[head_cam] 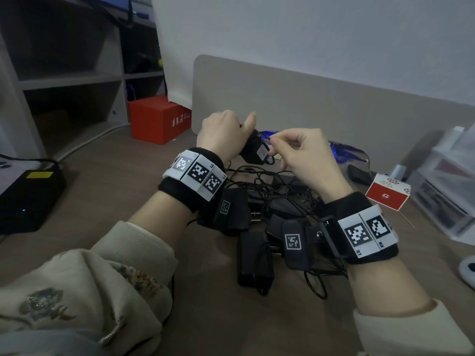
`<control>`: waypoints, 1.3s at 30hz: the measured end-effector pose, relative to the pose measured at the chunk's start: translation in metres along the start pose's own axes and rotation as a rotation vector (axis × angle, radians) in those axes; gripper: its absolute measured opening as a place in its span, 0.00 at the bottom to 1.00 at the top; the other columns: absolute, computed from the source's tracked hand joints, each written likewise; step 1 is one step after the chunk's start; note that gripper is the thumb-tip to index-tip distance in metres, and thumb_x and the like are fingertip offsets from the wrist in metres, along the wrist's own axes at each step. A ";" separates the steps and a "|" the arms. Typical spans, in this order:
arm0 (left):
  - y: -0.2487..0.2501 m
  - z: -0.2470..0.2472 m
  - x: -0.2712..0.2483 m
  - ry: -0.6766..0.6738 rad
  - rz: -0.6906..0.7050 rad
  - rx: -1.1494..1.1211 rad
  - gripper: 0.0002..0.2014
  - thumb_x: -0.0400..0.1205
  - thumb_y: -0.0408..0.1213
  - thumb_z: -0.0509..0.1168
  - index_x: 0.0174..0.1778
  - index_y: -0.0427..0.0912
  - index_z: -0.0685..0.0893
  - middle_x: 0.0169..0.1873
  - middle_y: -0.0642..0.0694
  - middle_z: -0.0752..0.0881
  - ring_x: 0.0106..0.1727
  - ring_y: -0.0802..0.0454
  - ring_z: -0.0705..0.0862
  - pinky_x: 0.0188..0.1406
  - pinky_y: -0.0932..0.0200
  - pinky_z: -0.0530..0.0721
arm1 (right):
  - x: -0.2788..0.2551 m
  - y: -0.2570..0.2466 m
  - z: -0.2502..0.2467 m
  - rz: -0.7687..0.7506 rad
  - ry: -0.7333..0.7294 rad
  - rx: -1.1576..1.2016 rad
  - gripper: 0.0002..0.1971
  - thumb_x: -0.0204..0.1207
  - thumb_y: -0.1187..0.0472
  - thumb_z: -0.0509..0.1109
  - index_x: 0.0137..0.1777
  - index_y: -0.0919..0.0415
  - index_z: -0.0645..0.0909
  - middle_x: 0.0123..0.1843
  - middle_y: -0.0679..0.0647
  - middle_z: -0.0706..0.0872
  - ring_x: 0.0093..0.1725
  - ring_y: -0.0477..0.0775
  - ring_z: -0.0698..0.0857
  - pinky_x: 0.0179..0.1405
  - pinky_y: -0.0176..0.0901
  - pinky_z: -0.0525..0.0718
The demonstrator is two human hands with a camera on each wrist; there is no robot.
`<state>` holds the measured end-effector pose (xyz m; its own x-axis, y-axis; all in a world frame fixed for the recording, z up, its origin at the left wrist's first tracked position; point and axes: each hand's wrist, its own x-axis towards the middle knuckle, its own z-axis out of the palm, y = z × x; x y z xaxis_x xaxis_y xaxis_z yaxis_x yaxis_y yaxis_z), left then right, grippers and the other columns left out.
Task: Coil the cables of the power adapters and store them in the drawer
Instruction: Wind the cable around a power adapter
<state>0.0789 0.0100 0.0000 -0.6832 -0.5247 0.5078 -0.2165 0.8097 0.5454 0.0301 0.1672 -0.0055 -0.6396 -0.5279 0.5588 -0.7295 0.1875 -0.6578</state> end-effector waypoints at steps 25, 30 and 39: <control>0.010 -0.011 -0.005 -0.373 -0.194 -0.474 0.28 0.86 0.60 0.50 0.49 0.39 0.84 0.30 0.47 0.76 0.24 0.50 0.70 0.21 0.64 0.70 | -0.009 -0.009 0.018 -0.146 0.099 -0.143 0.12 0.76 0.56 0.75 0.34 0.60 0.80 0.24 0.42 0.75 0.27 0.42 0.74 0.31 0.35 0.71; 0.006 -0.014 -0.009 -0.500 -0.130 -0.545 0.31 0.80 0.71 0.56 0.47 0.44 0.85 0.31 0.50 0.74 0.20 0.56 0.65 0.21 0.64 0.67 | -0.007 -0.010 0.008 -0.115 0.083 -0.113 0.07 0.75 0.60 0.76 0.39 0.61 0.83 0.30 0.47 0.83 0.31 0.42 0.78 0.33 0.28 0.73; 0.014 -0.013 -0.011 -0.234 -0.132 -0.412 0.31 0.85 0.64 0.53 0.30 0.40 0.81 0.21 0.47 0.75 0.20 0.50 0.71 0.17 0.65 0.66 | -0.007 -0.011 0.007 -0.015 0.012 0.165 0.13 0.74 0.66 0.76 0.56 0.56 0.80 0.40 0.50 0.90 0.41 0.42 0.89 0.45 0.29 0.82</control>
<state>0.0924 0.0240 0.0111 -0.8173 -0.5042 0.2790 -0.0498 0.5442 0.8375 0.0446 0.1632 -0.0056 -0.6322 -0.5198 0.5746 -0.6901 0.0406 -0.7226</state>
